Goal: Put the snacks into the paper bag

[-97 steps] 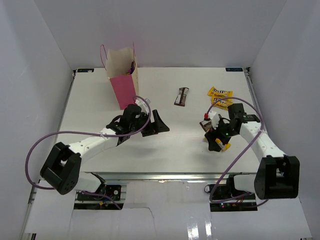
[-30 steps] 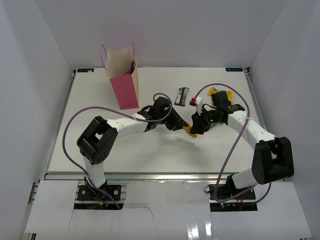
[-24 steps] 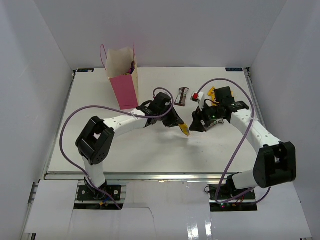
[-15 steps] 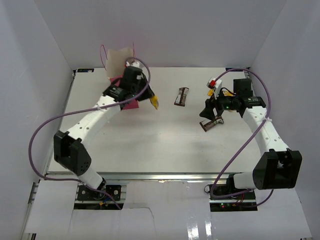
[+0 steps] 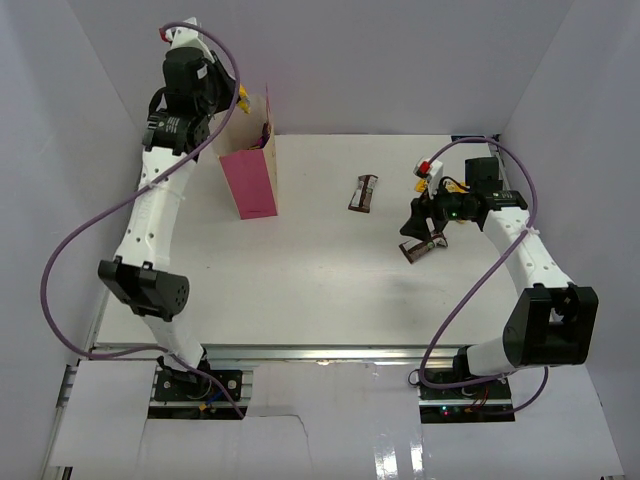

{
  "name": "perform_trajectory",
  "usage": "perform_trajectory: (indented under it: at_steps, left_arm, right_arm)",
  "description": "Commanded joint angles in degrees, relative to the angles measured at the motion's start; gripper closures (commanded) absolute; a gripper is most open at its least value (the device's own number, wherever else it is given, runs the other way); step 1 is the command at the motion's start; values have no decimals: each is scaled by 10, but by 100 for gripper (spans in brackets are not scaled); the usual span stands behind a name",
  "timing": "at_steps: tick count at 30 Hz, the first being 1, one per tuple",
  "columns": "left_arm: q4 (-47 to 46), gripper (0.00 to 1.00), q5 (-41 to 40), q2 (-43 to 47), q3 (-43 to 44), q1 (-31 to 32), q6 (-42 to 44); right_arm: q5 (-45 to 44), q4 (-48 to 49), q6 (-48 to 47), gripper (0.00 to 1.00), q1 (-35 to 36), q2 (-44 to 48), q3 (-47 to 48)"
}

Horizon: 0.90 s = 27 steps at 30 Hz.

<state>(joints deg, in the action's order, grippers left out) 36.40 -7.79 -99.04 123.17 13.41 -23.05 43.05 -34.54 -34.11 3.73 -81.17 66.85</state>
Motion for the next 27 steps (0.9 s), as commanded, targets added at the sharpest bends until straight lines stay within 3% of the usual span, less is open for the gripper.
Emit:
perform_trajectory:
  at_steps: [1,7,11,12,17,22,26,27]
  left_arm:
    - [-20,85,-7,-65,47,-11,12]
    - [-45,81,-4,-150,88,-13,-2]
    - [-45,53,1,-171,76,-13,-10]
    - [-45,38,0,-172,74,-14,-10]
    - [-45,19,29,-158,89,-13,-11]
    - [-47,12,73,-99,73,-13,8]
    - [-80,10,134,45,-57,-14,34]
    - [-89,9,140,77,-138,-13,33]
  right_arm:
    - [5,-1,-8,28,-6,-10,20]
    - [-11,11,8,28,-19,-24,37]
    - [-38,28,44,28,-28,-30,48]
    - [-42,30,47,28,-28,-35,51]
    - [-91,35,34,22,-31,-65,93]
    - [-111,-9,-111,19,-78,-128,155]
    - [-139,-96,-252,21,-92,-220,221]
    - [-147,-109,-269,24,-93,-236,242]
